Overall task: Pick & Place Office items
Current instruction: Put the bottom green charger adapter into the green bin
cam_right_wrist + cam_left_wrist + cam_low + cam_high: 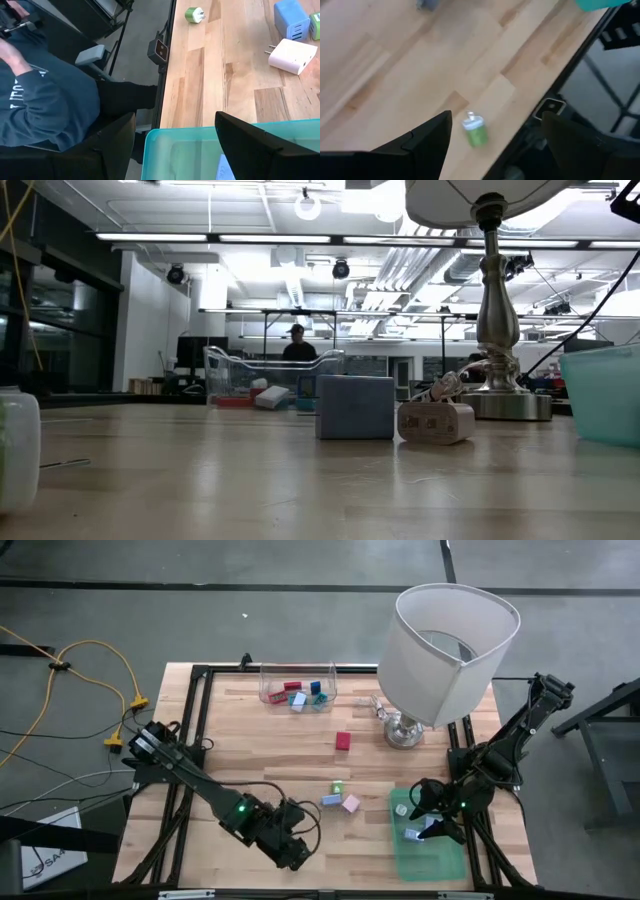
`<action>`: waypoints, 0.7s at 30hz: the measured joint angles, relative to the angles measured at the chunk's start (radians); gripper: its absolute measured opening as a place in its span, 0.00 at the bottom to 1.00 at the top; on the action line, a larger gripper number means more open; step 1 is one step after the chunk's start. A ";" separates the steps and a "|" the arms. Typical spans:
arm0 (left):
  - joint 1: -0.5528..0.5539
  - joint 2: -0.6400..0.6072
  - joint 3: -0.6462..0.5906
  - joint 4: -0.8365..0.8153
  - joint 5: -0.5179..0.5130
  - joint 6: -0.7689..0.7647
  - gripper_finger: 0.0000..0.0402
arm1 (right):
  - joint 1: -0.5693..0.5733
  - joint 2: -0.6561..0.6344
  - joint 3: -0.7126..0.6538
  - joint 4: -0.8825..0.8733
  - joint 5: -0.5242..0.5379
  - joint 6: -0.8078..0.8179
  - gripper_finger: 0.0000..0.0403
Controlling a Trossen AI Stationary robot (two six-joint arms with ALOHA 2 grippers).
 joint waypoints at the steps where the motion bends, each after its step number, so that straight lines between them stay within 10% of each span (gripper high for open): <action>1: -0.009 0.000 0.000 0.008 -0.001 -0.024 0.75 | 0.000 0.000 0.000 0.000 0.000 0.000 0.65; 21: -0.135 0.152 0.002 0.032 -0.062 -0.263 0.75 | 0.000 0.000 0.000 0.000 0.000 0.000 0.65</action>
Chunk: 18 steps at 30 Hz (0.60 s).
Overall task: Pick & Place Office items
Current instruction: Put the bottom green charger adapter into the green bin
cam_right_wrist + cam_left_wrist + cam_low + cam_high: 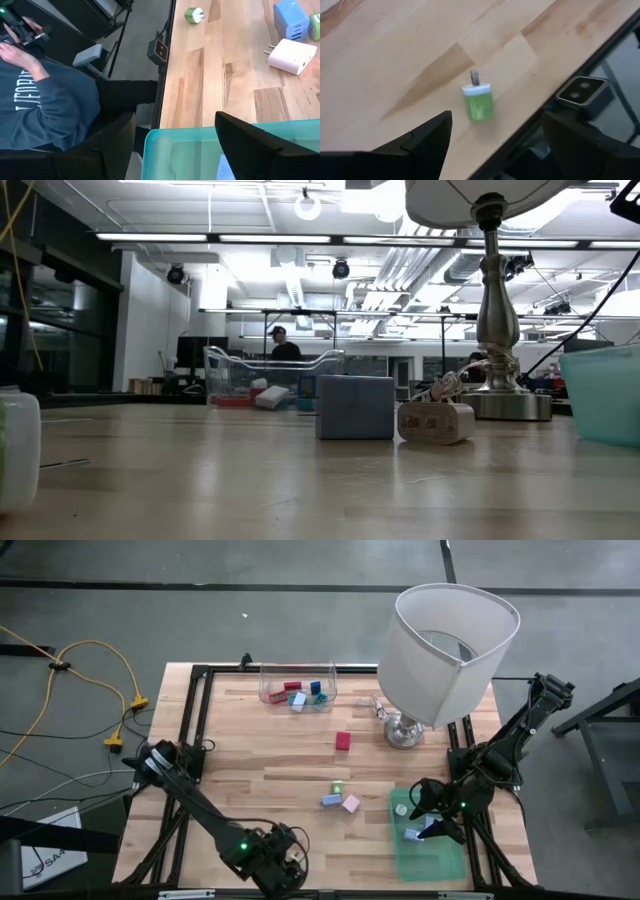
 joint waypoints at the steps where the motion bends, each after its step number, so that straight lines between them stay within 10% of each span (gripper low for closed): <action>1: 0.003 0.009 0.000 0.004 0.001 0.006 0.75 | 0.000 0.000 0.000 0.000 0.000 0.000 0.65; 18: 0.013 0.101 0.000 0.038 0.067 0.004 0.75 | 0.000 0.000 0.000 0.001 -0.001 0.000 0.65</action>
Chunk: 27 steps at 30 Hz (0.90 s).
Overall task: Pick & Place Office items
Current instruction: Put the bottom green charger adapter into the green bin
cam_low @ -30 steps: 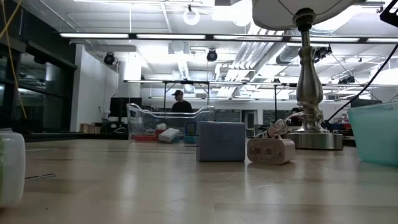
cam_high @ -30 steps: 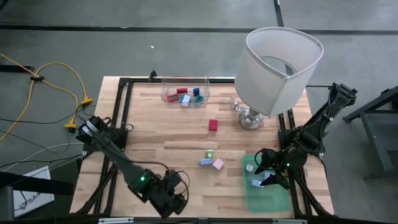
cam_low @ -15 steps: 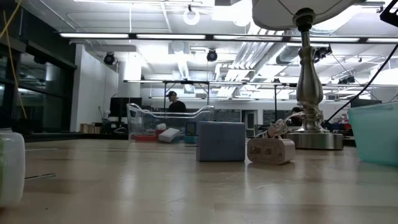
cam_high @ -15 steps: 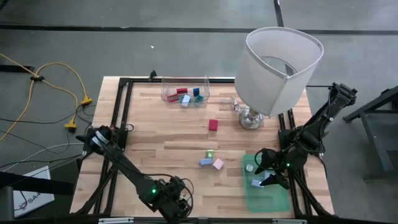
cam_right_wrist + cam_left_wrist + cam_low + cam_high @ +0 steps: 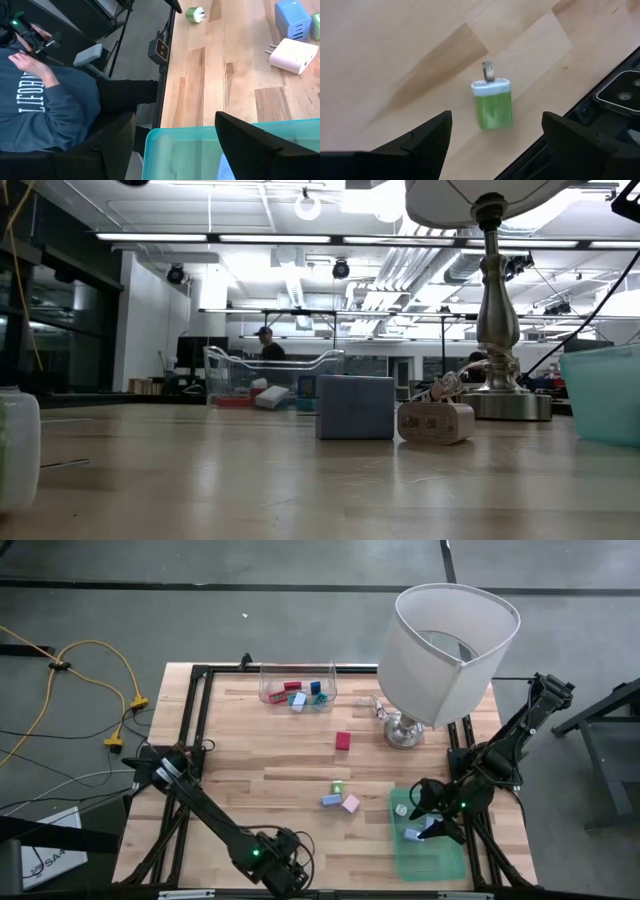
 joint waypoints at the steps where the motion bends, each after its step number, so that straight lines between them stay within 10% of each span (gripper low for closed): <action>1: 0.000 0.007 0.000 0.008 0.001 0.000 0.75 | 0.000 0.000 0.000 0.000 0.000 0.000 0.65; 27: 0.014 0.080 -0.001 0.056 0.027 0.008 0.66 | 0.000 0.000 0.000 0.000 0.000 0.000 0.65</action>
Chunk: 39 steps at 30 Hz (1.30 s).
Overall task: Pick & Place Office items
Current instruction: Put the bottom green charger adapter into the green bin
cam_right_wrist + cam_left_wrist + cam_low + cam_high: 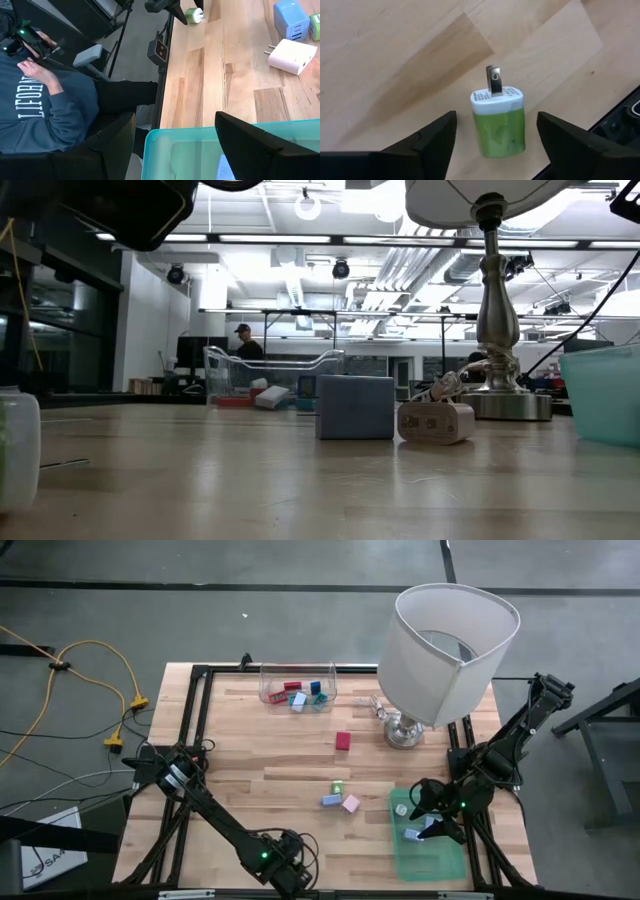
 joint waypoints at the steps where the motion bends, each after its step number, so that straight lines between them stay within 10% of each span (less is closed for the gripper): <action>1: 0.000 0.000 0.000 0.000 0.000 0.000 0.63 | 0.000 0.000 0.000 0.000 0.000 0.000 0.65; 39: 0.000 -0.002 0.001 0.008 0.016 0.020 0.32 | 0.000 0.000 0.000 0.000 0.000 0.000 0.65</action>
